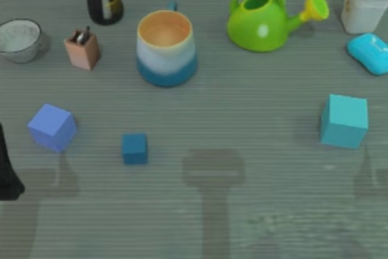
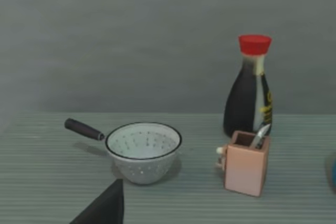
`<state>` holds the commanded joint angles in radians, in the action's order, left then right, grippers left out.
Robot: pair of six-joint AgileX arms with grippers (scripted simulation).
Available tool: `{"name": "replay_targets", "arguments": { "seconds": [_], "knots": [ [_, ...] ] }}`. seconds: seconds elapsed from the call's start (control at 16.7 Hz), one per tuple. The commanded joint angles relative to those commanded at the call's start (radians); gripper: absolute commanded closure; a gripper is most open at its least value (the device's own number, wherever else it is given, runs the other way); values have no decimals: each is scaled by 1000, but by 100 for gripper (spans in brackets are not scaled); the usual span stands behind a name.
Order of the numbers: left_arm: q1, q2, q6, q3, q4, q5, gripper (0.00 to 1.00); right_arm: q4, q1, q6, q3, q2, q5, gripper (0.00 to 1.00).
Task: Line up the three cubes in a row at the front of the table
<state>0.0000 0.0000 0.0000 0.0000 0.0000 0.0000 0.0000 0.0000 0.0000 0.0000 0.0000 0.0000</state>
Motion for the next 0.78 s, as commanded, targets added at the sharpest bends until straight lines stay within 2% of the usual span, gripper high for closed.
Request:
{"name": "replay_targets", "arguments": {
  "seconds": [0.24, 0.42, 0.78],
  "knots": [
    [-10, 31, -10, 30, -21, 0, 0, 0, 0, 0, 0, 0, 0, 0],
    [-46, 157, -50, 150, -101, 1, 0, 0, 0, 0, 0, 0, 0, 0],
    [-166, 687, -184, 551, -382, 1, 0, 0, 0, 0, 0, 0, 0, 0]
  ]
}}
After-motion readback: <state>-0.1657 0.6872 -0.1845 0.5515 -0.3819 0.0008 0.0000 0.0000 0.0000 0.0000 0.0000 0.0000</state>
